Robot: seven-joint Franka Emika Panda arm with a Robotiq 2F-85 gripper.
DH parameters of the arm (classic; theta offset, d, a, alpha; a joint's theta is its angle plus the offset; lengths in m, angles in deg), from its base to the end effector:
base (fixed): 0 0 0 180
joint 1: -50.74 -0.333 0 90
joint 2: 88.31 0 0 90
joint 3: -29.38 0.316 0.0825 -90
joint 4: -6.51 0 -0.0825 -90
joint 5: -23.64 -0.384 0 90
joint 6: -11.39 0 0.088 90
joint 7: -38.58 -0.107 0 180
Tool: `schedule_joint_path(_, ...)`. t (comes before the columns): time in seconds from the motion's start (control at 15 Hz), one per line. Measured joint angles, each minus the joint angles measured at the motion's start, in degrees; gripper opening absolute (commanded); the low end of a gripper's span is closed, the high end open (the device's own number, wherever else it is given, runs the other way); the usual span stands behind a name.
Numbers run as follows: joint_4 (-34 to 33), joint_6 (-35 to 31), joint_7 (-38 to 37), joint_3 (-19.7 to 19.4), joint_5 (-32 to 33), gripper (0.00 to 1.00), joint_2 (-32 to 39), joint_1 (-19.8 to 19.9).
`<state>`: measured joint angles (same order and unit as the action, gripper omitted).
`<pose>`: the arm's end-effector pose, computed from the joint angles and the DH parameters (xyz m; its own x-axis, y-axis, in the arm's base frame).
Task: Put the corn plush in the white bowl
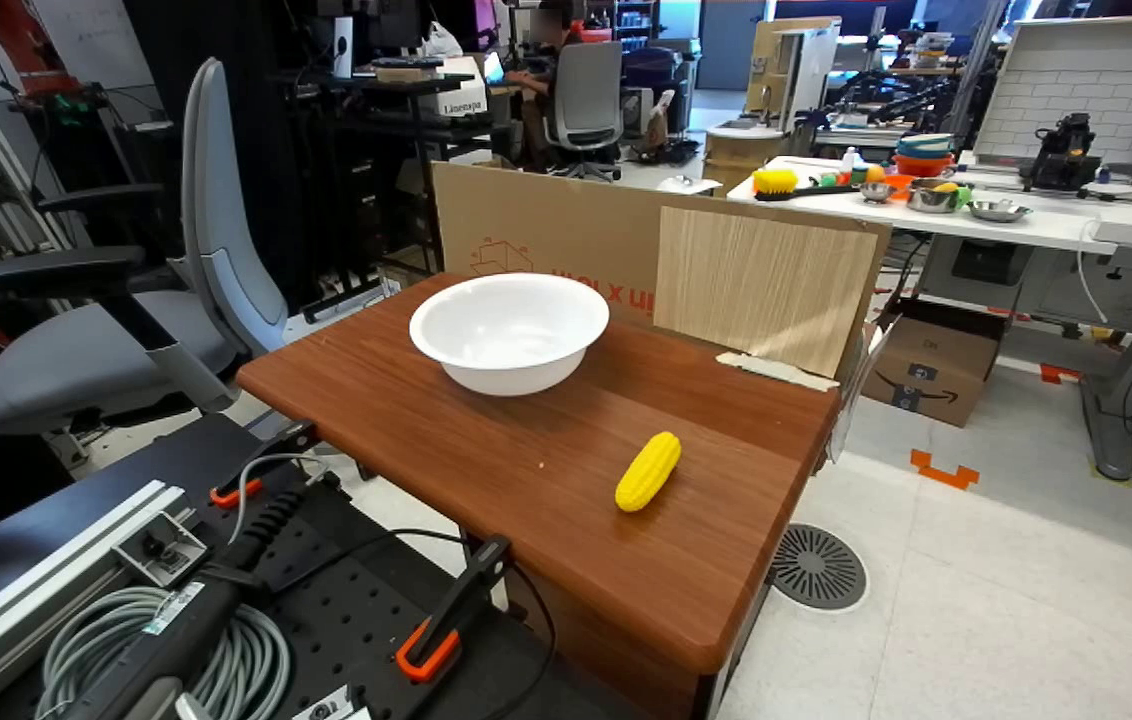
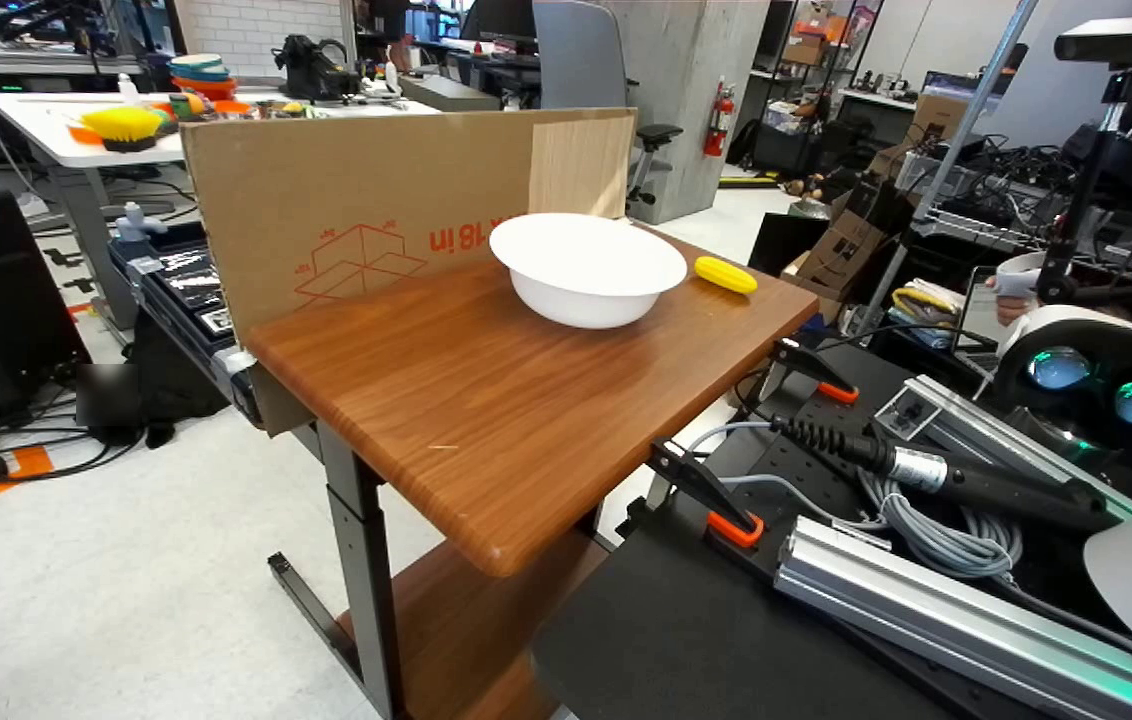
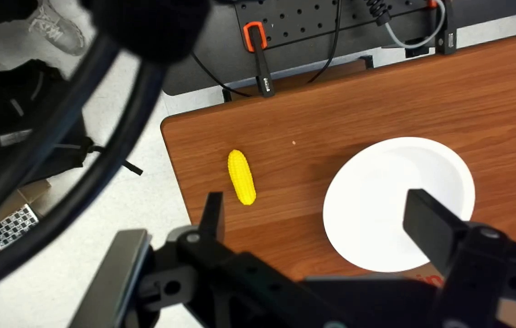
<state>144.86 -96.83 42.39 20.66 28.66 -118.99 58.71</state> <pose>0.3712 -0.1230 0.5000 0.9844 -0.1758 0.0051 -0.1758 -0.9844 0.0063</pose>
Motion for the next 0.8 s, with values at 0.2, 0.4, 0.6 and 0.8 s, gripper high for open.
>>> schedule_joint_path(0.2,-1.83,-2.88,-2.71,0.73,-0.89,1.00,5.27,-0.29)
schedule_joint_path(0.4,-6.61,-5.99,-6.22,1.04,-2.53,1.00,14.71,-0.42)
schedule_joint_path(0.6,-12.34,-8.86,-7.34,0.83,-5.04,1.00,25.47,-0.41)
schedule_joint_path(0.8,-16.37,-11.50,-6.83,0.14,-6.91,1.00,34.05,-0.15)
